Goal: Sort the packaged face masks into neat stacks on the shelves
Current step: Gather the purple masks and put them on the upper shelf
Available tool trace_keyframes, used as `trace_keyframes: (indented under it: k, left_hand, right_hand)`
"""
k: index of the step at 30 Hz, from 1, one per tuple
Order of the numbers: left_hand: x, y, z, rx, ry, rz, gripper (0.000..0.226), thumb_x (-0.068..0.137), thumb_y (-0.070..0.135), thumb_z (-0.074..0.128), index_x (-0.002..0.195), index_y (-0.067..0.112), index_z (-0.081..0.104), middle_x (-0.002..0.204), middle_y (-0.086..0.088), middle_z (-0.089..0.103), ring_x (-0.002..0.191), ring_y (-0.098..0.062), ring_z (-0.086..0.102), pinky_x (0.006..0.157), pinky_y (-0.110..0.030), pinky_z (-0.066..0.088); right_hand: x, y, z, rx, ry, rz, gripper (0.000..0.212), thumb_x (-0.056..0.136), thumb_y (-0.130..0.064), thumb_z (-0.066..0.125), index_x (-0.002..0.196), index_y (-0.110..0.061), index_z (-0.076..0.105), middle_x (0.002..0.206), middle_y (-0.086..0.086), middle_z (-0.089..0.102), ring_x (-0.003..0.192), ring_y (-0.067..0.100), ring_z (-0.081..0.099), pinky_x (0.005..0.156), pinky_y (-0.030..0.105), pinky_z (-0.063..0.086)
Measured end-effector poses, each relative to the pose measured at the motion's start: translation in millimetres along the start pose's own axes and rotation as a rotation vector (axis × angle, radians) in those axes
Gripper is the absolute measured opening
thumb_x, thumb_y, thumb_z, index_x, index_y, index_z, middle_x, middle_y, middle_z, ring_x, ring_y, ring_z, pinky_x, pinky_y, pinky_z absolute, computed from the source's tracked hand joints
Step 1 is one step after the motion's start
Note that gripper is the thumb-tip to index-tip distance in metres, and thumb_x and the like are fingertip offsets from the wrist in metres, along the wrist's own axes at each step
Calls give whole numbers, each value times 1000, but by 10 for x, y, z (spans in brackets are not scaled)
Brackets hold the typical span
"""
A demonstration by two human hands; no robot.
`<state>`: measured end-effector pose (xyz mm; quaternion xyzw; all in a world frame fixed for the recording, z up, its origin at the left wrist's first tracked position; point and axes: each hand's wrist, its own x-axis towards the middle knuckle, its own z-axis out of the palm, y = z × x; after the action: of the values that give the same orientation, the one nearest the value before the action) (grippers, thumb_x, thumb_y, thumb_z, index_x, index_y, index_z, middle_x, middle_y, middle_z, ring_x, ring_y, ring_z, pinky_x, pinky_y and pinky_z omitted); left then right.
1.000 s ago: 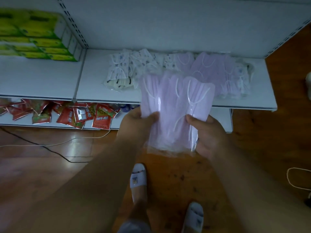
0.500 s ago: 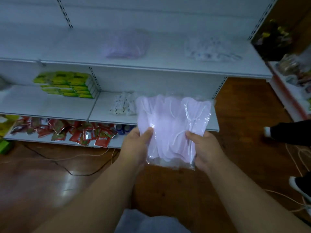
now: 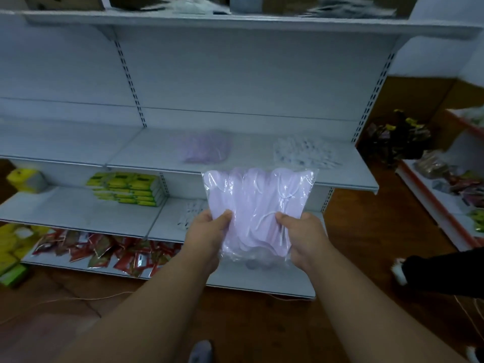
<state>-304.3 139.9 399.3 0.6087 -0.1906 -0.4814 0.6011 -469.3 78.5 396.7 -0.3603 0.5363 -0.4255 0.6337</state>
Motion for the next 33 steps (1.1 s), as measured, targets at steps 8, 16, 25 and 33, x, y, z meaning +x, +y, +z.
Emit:
trace_keyframes:
  k: [8, 16, 25, 33]
  left_hand:
    - [804, 362, -439, 117, 89, 7, 24, 83, 31, 78, 100, 17, 69, 90, -12, 76, 80, -39, 73, 69, -65, 56]
    - [2289, 1003, -702, 156, 28, 86, 14, 98, 24, 61, 97, 12, 69, 83, -4, 72, 58, -7, 67, 48, -19, 51]
    - [3683, 1481, -646, 520, 68, 121, 19, 93, 25, 62, 76, 17, 66, 77, -4, 69, 79, -28, 68, 69, -33, 55]
    - [4001, 1335, -570, 1185, 168, 239, 44, 79, 35, 66, 118, 16, 59, 116, -9, 64, 108, -35, 60, 91, -38, 50]
  right_hand:
    - [683, 35, 798, 69, -125, 104, 24, 86, 0, 71, 110, -2, 70, 99, 16, 75, 92, 36, 72, 84, 53, 57]
    - [1823, -196, 1871, -4, -108, 36, 18, 84, 5, 69, 100, -3, 74, 99, 21, 74, 95, 40, 70, 88, 58, 54]
    - [2864, -614, 2547, -393, 89, -160, 6, 87, -7, 70, 92, -8, 71, 93, 14, 72, 80, 28, 70, 73, 35, 57]
    - [3121, -513, 2612, -1281, 267, -265, 43, 87, -42, 68, 114, -12, 54, 110, 11, 66, 101, 33, 65, 70, 32, 42]
